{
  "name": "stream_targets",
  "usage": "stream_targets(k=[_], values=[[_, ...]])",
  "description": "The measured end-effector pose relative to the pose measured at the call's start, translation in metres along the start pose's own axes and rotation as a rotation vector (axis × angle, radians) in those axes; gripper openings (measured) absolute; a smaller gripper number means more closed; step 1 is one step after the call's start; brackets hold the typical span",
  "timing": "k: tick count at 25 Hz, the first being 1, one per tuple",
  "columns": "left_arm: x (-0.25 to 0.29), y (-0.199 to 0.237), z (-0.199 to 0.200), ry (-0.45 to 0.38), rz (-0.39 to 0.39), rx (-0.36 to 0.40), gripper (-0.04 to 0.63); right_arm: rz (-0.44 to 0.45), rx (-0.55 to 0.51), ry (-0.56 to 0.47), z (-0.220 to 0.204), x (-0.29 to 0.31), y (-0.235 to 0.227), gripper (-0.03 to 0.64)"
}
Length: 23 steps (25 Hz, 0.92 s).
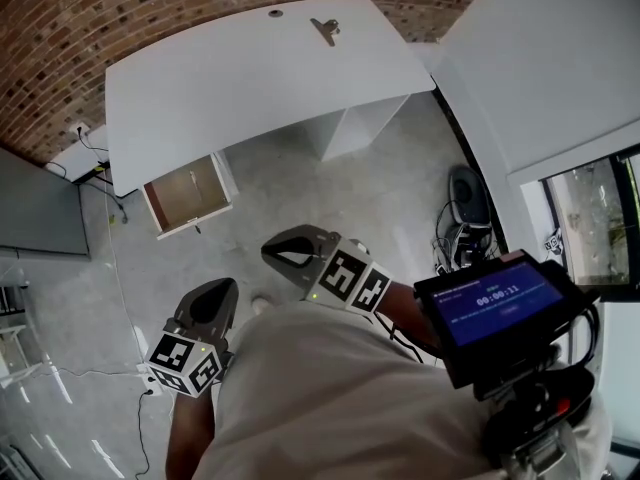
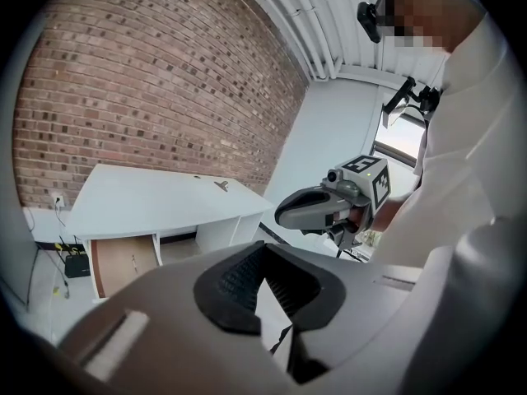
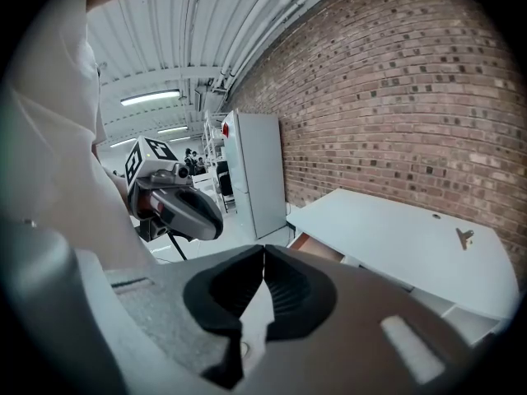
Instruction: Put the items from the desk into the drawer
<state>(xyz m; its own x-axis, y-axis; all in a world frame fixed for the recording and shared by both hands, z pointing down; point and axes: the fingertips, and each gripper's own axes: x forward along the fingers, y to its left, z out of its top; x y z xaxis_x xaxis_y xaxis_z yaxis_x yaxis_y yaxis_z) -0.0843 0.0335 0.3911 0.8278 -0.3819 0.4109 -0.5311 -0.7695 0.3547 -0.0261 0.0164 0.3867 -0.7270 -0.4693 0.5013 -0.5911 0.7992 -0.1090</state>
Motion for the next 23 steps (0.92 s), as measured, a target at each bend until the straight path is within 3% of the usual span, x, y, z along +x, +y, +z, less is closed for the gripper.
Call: stream_targets(k=[6, 23], values=[[-0.036, 0.026, -0.030, -0.014, 0.008, 0.000, 0.008, 0.000, -0.015, 0.009, -0.001, 0.038, 0.033, 0.005], [-0.066, 0.040, -0.022, -0.018, 0.049, -0.011, 0.006, 0.062, -0.036, 0.038, 0.026, 0.061, 0.056, 0.005]])
